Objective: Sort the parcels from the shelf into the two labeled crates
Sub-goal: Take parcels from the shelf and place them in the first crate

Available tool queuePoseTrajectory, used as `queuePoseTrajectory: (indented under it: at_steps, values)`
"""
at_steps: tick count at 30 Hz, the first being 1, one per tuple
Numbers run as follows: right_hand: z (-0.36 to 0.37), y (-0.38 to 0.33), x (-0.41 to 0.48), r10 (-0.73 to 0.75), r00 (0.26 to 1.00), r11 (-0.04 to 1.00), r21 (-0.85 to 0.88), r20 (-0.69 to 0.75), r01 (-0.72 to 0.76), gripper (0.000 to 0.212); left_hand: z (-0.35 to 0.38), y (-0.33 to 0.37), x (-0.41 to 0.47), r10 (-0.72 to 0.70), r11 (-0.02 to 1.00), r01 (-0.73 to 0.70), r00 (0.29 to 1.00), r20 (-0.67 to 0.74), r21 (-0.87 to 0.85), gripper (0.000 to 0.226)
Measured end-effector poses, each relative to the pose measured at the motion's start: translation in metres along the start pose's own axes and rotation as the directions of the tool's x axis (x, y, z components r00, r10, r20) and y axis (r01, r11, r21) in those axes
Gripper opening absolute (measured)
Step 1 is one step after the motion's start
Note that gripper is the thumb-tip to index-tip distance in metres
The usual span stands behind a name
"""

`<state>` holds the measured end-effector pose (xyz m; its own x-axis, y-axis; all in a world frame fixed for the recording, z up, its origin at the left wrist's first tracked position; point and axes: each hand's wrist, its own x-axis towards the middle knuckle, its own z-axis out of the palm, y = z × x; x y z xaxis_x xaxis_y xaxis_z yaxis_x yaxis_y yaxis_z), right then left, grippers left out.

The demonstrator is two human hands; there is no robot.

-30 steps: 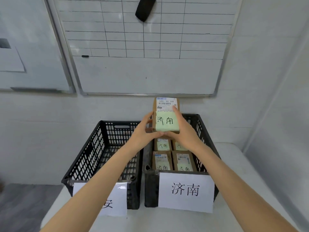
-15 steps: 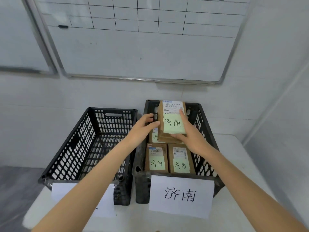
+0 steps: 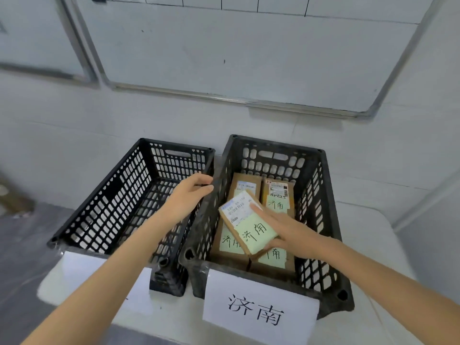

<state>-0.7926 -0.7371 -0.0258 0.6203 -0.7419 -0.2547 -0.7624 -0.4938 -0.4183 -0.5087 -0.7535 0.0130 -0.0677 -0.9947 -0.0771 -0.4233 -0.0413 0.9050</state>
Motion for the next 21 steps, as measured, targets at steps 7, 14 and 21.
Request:
queuePoseTrajectory:
  at_steps: [7, 14, 21]
  values:
    - [0.015, 0.018, 0.02, -0.204, 0.96, 0.915, -0.311, 0.193, 0.257, 0.089, -0.005, -0.009, -0.005, -0.035, 0.999, 0.037, 0.996, -0.084, 0.021, 0.022]
    - [0.032, 0.019, 0.031, -0.343, 0.912, 0.781, -0.472, 0.224, 0.409, 0.108, 0.003, -0.008, -0.007, -0.034, 0.998, 0.039, 0.993, -0.109, 0.043, 0.024]
    - [0.049, 0.014, 0.032, -0.38, 0.871, 0.686, -0.537, 0.311, 0.491, 0.105, 0.009, -0.006, -0.002, -0.016, 0.997, 0.023, 0.995, -0.103, 0.068, 0.022]
